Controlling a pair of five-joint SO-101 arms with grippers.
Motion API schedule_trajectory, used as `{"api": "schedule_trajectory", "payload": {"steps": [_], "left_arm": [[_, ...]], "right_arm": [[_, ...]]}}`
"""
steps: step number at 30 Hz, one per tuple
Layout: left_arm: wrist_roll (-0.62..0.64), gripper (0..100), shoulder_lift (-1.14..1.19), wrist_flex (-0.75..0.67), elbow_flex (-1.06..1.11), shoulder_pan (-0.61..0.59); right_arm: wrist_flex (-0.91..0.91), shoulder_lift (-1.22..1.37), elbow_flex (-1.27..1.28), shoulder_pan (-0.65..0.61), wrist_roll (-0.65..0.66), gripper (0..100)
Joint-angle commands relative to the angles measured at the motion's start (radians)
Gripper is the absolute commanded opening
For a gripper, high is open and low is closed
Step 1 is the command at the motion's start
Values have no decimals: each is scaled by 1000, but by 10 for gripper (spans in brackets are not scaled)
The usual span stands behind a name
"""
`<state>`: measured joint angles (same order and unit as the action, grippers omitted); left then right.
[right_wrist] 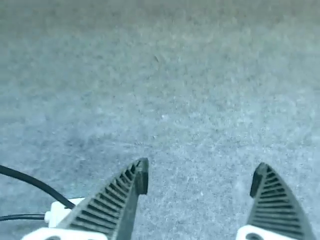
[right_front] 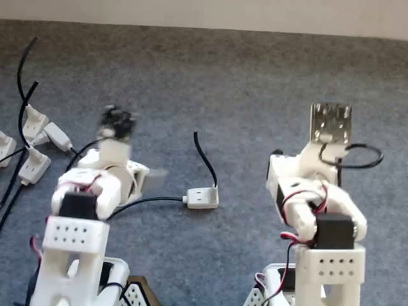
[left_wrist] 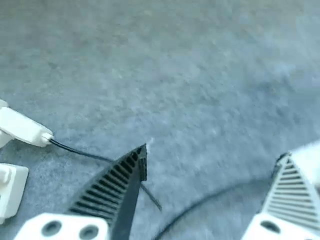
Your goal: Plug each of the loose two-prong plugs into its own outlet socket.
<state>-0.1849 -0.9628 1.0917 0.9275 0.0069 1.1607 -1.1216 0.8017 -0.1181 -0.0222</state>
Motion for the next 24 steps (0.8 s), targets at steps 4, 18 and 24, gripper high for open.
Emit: {"api": "schedule_trajectory", "payload": {"steps": [4, 18, 24], "left_arm": [[-210, 360, 398, 361, -443, 163], [-373, 303, 1043, 298, -722, 427], [-374, 303, 1168, 178, -713, 449]], "right_arm": [[-220, -234, 386, 13, 17, 307], [-473, -458, 835, 12, 83, 307], [-472, -473, 835, 13, 84, 307]]}}
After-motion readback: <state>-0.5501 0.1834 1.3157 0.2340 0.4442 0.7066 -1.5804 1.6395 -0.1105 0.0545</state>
